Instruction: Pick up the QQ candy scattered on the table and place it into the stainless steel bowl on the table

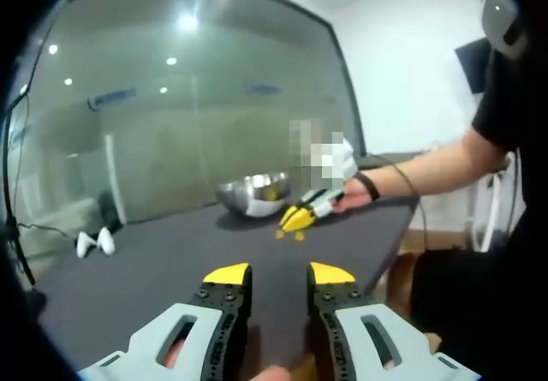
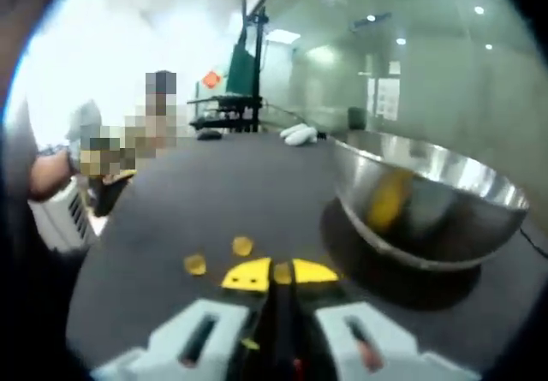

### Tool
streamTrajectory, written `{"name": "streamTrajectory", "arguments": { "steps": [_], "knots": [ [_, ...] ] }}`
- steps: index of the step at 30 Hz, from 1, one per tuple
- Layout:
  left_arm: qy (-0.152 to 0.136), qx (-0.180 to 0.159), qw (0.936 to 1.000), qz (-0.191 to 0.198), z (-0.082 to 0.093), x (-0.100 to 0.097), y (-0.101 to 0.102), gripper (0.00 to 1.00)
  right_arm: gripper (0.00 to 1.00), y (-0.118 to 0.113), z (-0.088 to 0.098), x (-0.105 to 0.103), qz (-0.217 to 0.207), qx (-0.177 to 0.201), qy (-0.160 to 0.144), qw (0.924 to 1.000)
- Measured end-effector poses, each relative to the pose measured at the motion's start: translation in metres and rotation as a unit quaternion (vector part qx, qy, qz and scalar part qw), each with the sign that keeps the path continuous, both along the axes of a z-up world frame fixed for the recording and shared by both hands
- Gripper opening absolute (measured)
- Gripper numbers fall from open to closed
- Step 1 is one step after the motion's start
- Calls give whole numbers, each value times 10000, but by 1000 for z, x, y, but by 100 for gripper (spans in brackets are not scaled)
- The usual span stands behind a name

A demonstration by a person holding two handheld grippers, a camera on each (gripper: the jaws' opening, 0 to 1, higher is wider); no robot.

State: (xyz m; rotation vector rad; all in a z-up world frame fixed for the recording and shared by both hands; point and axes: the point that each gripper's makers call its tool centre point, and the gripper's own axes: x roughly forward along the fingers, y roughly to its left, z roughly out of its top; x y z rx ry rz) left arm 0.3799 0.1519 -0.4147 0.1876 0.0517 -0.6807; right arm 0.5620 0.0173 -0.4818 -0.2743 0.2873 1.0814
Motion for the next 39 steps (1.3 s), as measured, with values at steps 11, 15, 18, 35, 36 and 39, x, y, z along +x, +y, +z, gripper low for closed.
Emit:
{"name": "streamTrajectory", "arguments": {
  "steps": [11,15,18,35,36,39],
  "knots": [
    [16,34,10000,-29,-1,0,-3,27,9,-2,2,-4,-92,53,74,9999],
    [1,15,10000,-38,0,0,-4,27,9,-4,21,-5,-76,195,-68,9998],
    [-11,20,10000,-64,1,0,-7,27,9,-7,44,-11,-26,260,-274,9993],
    [-35,38,9999,-151,3,-3,-16,27,9,-50,148,59,-1155,910,-962,9844],
    [-36,36,9999,-152,4,-4,-17,27,9,-50,150,66,-1191,916,-961,9840],
    [-38,51,9999,-155,4,-4,-18,27,9,-51,155,81,-1328,904,-976,9822]
  ]
}}
